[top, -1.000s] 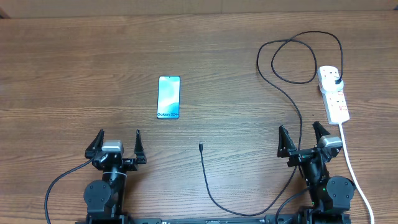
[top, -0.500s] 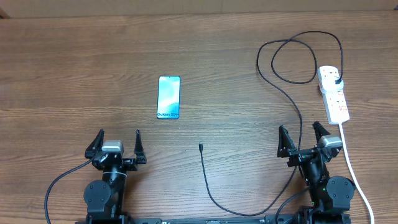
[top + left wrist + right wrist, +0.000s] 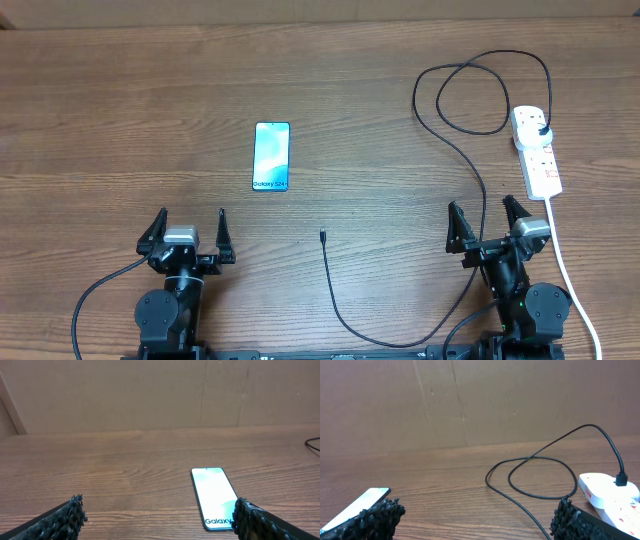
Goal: Plug charger to phone and switch on socket
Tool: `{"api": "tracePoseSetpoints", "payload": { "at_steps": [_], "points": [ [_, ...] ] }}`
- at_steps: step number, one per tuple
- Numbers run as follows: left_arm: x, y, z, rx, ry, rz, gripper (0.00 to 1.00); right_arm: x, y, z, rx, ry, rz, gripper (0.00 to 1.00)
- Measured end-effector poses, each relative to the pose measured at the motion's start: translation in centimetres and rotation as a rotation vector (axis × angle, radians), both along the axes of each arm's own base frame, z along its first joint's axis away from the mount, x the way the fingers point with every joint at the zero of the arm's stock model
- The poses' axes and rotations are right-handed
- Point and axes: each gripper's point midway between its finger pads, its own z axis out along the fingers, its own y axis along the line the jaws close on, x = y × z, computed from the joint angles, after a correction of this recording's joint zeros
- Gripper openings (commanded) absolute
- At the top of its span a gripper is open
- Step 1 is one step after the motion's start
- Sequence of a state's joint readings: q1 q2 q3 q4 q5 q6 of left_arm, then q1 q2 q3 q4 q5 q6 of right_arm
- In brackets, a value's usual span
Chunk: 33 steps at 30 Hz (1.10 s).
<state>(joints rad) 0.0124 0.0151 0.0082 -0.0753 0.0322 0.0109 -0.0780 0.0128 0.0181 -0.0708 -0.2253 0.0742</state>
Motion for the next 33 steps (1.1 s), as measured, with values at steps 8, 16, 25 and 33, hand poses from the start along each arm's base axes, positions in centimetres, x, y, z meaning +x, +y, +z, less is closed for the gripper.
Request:
{"api": "tracePoseSetpoints", "payload": {
  "at_steps": [8, 16, 25, 33],
  "points": [
    [0.00, 0.00, 0.00, 0.000, 0.000, 0.000, 1.00, 0.00, 0.00, 0.00, 0.000, 0.000, 0.000, 1.00],
    [0.00, -0.01, 0.00, 0.000, 0.000, 0.000, 1.00, 0.00, 0.01, 0.00, 0.000, 0.000, 0.000, 1.00],
    [0.00, 0.00, 0.00, -0.002, 0.000, 0.000, 1.00, 0.00, 0.00, 0.01, 0.000, 0.000, 0.000, 1.00],
    [-0.01, -0.24, 0.02, -0.013, 0.000, -0.013, 1.00, 0.00, 0.00, 0.00, 0.000, 0.000, 0.000, 1.00]
  ]
}}
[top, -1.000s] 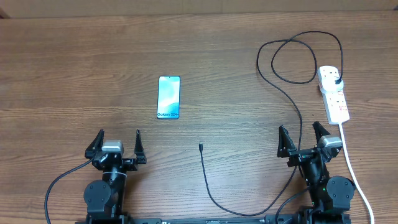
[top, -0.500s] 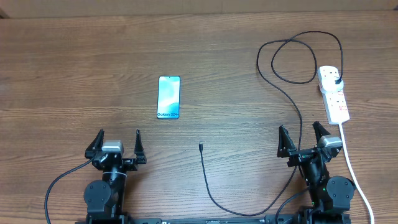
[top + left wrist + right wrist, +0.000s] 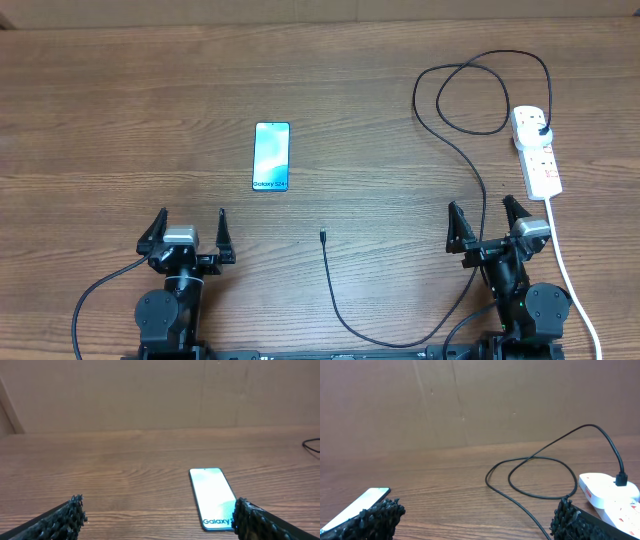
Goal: Plug charger to phone and switch on socket
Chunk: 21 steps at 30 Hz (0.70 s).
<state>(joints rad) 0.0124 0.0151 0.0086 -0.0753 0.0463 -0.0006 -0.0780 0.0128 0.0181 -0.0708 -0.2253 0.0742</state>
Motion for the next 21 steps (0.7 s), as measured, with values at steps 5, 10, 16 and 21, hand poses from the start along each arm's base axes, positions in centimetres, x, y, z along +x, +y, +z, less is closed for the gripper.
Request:
{"api": "tracePoseSetpoints", "payload": {
  "at_steps": [5, 10, 16, 21],
  "points": [
    [-0.4, -1.1, 0.5, -0.052, 0.021, -0.057, 1.00, 0.0, 0.0, 0.0, 0.000, 0.000, 0.000, 1.00],
    [-1.6, -1.9, 4.0, -0.103, 0.018, -0.100, 1.00, 0.0, 0.0, 0.0, 0.000, 0.000, 0.001, 1.00],
    [-3.5, -2.5, 9.6, -0.143, 0.014, -0.131, 1.00, 0.0, 0.0, 0.0, 0.000, -0.001, 0.000, 1.00],
    [-3.3, -3.0, 11.8, -0.170, 0.161, -0.150, 1.00, 0.0, 0.0, 0.0, 0.000, -0.001, 0.000, 1.00]
  ]
}}
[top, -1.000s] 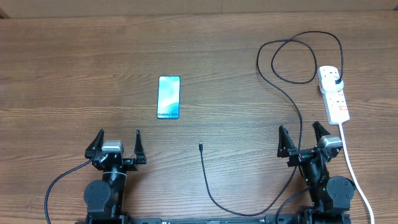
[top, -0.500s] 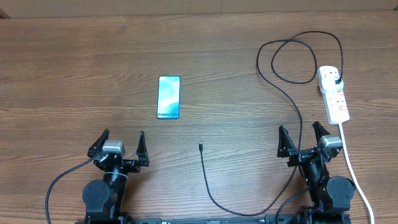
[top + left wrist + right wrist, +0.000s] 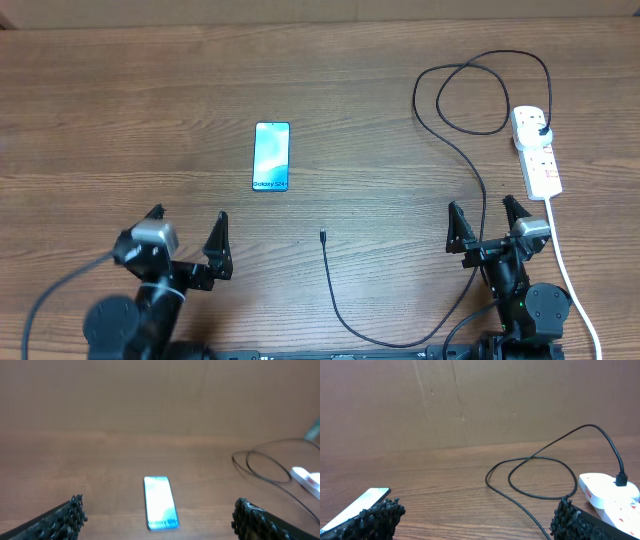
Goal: Plug charger to phone and switch on socket
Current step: 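Move the left gripper over the Galaxy phone and lower toward it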
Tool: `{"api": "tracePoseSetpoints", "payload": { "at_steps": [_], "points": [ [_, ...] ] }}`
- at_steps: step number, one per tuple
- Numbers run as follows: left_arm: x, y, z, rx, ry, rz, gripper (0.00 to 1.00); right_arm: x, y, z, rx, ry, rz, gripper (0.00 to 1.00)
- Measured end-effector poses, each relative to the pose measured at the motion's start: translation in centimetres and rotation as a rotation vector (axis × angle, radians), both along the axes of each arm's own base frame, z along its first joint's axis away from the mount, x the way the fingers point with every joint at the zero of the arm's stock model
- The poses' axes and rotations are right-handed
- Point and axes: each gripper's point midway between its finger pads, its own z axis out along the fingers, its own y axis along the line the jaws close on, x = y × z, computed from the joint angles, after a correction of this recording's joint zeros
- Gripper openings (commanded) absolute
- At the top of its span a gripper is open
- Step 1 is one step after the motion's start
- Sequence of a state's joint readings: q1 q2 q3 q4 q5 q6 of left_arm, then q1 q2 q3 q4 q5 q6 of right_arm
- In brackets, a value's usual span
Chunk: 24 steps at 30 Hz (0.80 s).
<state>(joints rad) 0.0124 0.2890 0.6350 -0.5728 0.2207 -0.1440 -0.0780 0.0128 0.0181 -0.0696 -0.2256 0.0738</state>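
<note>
A phone [image 3: 271,156] with a lit blue screen lies face up on the wooden table; the left wrist view shows the phone [image 3: 160,502] ahead between the fingers. The black charger cable [image 3: 470,170] runs from the white socket strip [image 3: 536,152], loops, and ends in a free plug tip [image 3: 322,236] at mid table. My left gripper [image 3: 185,235] stands open at the front left, raised and turned a little rightward. My right gripper [image 3: 488,220] stands open at the front right, next to the cable. Both hold nothing.
The strip's white lead [image 3: 570,280] trails to the front right edge. A brown cardboard wall [image 3: 470,400] backs the table. The cable loop [image 3: 535,477] and the strip's end [image 3: 610,491] lie ahead of the right gripper.
My left arm has lifted and shifted left, turning its view rightward; the phone now looks smaller and farther, and the cable loop has come into its view. The right arm has not moved.
Both grippers rested open at the table's front with the phone, cable and strip untouched. The left wrist view drifted very slightly at the second moment. Now the left arm is raised off its rest pose; nothing on the table has moved.
</note>
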Motion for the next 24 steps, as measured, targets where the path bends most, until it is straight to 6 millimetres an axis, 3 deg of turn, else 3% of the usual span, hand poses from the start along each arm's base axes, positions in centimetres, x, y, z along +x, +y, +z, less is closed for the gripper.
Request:
{"api": "tracePoseSetpoints", "payload": {
  "at_steps": [9, 17, 20, 24],
  "points": [
    [1.7, -1.8, 0.3, -0.031, 0.428, -0.110, 1.00, 0.0, 0.0, 0.0, 0.001, 0.001, 0.002, 1.00],
    [4.4, -2.0, 1.4, -0.034, 0.610, -0.132, 1.00, 0.0, 0.0, 0.0, 0.001, 0.000, 0.003, 1.00],
    [4.8, -2.0, 0.8, -0.040, 0.693, -0.131, 1.00, 0.0, 0.1, 0.0, 0.000, 0.000, 0.003, 1.00],
    [4.8, -2.0, -1.6, -0.054, 0.844, -0.128, 0.99, 0.0, 0.1, 0.0, 0.001, 0.000, 0.003, 1.00]
  ]
}}
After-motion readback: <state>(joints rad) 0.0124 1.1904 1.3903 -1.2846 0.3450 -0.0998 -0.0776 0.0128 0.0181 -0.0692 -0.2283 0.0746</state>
